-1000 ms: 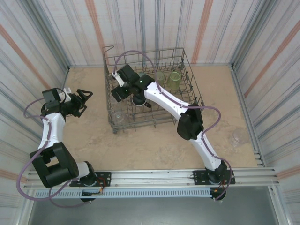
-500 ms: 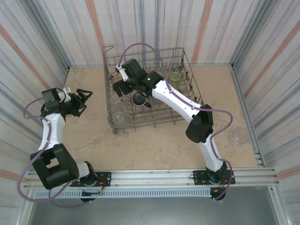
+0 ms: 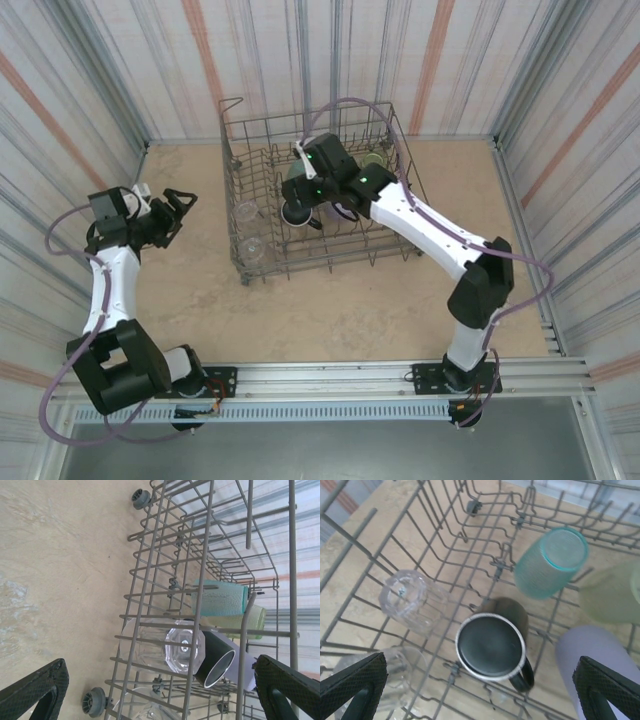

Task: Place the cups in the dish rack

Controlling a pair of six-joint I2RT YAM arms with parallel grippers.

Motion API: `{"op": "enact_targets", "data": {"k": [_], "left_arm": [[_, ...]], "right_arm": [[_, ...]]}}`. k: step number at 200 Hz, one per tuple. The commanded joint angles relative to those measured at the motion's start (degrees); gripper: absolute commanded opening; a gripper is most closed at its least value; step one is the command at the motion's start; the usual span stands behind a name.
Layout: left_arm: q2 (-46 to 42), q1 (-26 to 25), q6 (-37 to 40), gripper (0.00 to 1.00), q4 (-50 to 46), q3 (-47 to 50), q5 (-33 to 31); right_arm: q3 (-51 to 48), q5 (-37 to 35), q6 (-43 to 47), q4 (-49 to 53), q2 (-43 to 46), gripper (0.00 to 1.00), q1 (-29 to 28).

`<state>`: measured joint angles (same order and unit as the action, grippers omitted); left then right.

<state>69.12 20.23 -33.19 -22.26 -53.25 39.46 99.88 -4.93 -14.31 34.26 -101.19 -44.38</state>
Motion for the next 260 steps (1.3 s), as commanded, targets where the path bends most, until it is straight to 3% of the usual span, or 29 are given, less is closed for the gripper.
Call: {"op": "enact_targets", "data": {"k": [1,58,110,204,238,260], "left_arm": [[-1.53,-2.33,4.51,0.99,-5.48,-3.73,-5.06],[-4.76,-4.73,4.19,0.99,-9.72,-7.19,-8.42],[-6.09,-10.63,4.22,0.99,-13.81,-10.88,-12.43],[-7.40,-15.20,3.48,0.99,-16.32,-13.61,-15.53],[-7.36,-15.73,3.60,0.99,-16.50,-13.63,-15.70],[-6.87,-16.05,3.64,0.99,-16.24,-13.97,-15.62]], "right_arm": [[-5.43,-0.26,-3.10,-1.46,6.75,1.00,2.25],[-19.12,-1.25,-5.77,-0.45,20.60,1.00,8.82],[-27.15,-7.81,-11.11,3.81,30.49,1.00,14.75],[-33.81,-23.30,-26.38,14.04,36.04,1.00,25.40],[-35.90,-25.88,-27.45,16.78,35.66,1.00,30.15],[-37.91,-23.58,-28.31,16.91,36.30,1.00,34.47]]}}
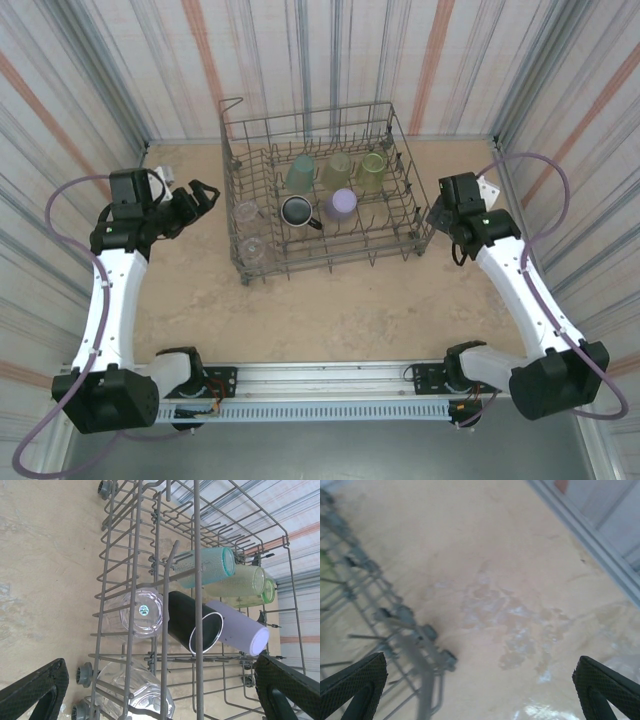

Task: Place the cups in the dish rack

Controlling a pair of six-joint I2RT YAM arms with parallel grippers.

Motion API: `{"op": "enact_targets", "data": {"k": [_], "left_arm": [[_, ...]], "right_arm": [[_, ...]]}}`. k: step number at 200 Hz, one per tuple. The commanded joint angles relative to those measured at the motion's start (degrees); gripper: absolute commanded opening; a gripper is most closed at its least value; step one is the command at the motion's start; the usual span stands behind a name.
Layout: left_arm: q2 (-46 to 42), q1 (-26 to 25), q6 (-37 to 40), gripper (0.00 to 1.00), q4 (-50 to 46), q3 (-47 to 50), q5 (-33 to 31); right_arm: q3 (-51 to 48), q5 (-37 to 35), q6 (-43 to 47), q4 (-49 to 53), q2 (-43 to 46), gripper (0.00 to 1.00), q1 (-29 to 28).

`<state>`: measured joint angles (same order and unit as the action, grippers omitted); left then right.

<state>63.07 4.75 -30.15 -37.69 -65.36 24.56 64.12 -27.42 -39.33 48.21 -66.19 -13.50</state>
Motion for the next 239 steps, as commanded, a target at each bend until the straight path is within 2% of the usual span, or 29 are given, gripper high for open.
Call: {"op": "enact_targets", "data": {"k": [1,35,61,95,146,184,214,239], "left_arm": [[-0.74,-0.64,0.65,0.99,-0.76,-1.87,-0.73],[0.31,-2.91,1.50,0.99,-0.36,-2.75,-1.51],[0.39,-4.95,1.66,0.99,-0.28,-3.00,-2.68],[0.41,-5.22,1.75,0.99,-0.60,-3.28,-2.61],[0.22,-5.72,2.08,0.99,-0.63,-3.24,-2.26],[0.34,-5.96,1.89,0.99,-0.72,-3.19,-2.51],[0.21,-5.94,2.00,0.99,-0.76,-3.24,-2.59],[-0.07,-5.98,1.86,0.99,-0.39,-2.37,-2.67]], "right_arm": [[-2.33,-0.81,-3.20,2.87,1.36,1.00,3.79],[-5.09,4.11,-2.91,1.28,1.06,1.00,9.96],[-6.66,4.83,-3.81,1.63,1.09,1.00,13.68],[-9.89,7.94,-4.71,-0.12,3.10,1.00,19.27],[-16.33,5.12,-7.17,-3.12,8.27,1.00,24.50],[-17.92,12.64,-4.85,-5.31,5.95,1.00,30.23],[-18.76,13.99,-4.63,-6.38,3.89,1.00,31.49],[-20.47,13.74,-4.98,-8.02,4.48,0.94,31.76]]}}
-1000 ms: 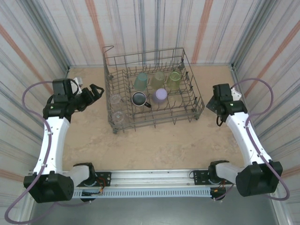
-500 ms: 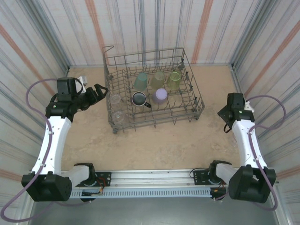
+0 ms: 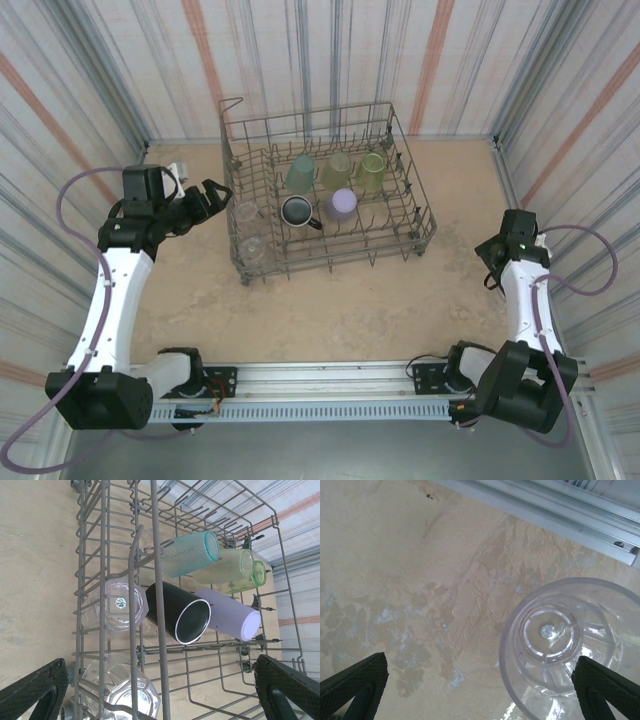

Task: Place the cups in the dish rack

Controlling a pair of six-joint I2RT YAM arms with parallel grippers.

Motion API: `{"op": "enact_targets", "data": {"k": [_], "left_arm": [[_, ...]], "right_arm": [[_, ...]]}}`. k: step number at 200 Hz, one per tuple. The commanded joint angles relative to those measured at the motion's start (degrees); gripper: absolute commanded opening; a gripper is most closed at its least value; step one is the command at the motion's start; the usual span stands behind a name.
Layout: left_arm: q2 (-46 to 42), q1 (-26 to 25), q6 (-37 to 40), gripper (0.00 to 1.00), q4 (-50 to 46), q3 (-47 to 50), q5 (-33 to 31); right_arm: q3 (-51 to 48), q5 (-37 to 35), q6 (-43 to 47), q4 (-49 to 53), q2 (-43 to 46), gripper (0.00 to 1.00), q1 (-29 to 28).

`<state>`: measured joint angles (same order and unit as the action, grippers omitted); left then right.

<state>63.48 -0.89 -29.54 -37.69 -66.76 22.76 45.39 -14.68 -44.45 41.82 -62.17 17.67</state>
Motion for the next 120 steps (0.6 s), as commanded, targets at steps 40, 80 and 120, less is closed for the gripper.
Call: {"op": "enact_targets", "data": {"k": [40,80,120], "left_arm": [[-0.29,-0.52,1.75,0.98,0.07,-0.12,-0.69],[-0.07,-0.59,2.29,0.97,0.84,0.29,-0.37],[-0.55,-0.53,4.38,0.99,-0.37,0.30,-2.40]], "right_arm": [[-3.41,2.46,-2.28,-3.27,-0.01,0.72,0.99],[-3.62,2.42,-2.46,-3.67,-2.31,0.53,1.02],[-5.20,4.60,-2.87,-5.35,-1.38,0.09,0.98]]}}
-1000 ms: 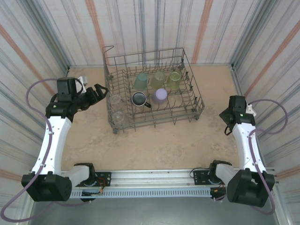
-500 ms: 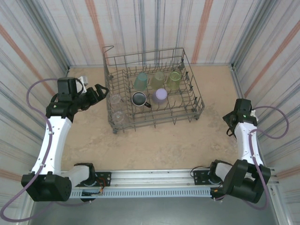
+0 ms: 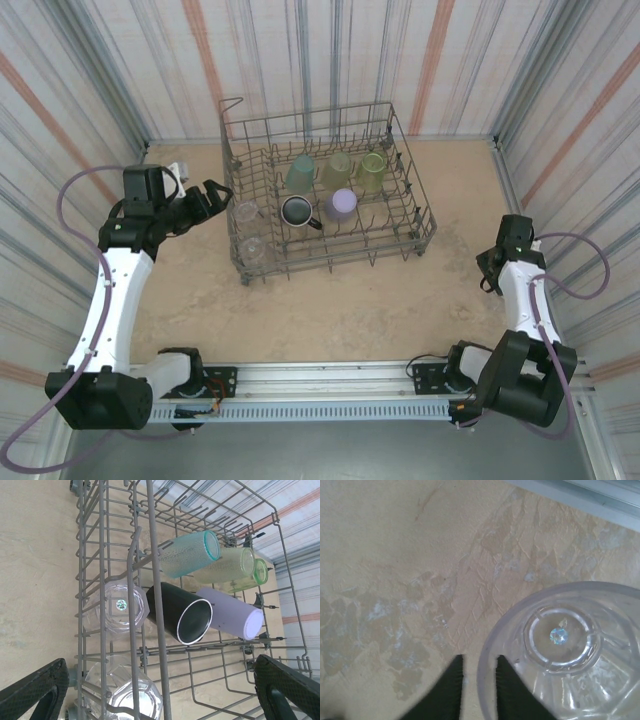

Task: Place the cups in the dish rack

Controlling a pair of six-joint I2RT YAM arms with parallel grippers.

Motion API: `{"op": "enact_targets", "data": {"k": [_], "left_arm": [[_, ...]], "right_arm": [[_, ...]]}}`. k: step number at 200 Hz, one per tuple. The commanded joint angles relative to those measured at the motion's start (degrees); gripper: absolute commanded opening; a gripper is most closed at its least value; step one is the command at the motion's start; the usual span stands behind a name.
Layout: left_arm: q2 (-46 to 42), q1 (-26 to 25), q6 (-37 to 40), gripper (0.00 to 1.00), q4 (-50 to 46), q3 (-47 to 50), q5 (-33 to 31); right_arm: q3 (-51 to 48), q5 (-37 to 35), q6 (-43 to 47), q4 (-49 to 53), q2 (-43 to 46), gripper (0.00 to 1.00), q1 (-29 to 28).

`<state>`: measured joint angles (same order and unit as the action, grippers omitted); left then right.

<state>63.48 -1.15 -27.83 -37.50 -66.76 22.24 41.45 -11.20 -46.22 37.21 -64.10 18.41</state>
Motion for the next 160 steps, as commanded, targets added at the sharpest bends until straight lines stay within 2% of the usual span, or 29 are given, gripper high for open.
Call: {"op": "enact_targets", "data": {"k": [1,55,126,160], "left_arm": [[-0.60,-0.26,2.69,0.99,-0.57,0.35,-1.91],[-0.06,-0.27,2.65,0.99,-0.37,0.15,-1.25],[-0.02,-0.26,2.53,0.99,-1.18,-0.82,-0.98],[0.56,-0.34,2.00,0.99,-1.26,-1.61,-0.40]], "right_arm": [[-1.27,1.11,-1.13,-0.74,0.46,0.09,0.23],[-0.57,4.35,-2.00,-0.20,0.88,0.00,0.33],[5.09,6.62,-1.32,3.43,6.42,0.00,0.15],[8.81,9.31,-1.80,4.10,6.30,0.00,0.05]]}}
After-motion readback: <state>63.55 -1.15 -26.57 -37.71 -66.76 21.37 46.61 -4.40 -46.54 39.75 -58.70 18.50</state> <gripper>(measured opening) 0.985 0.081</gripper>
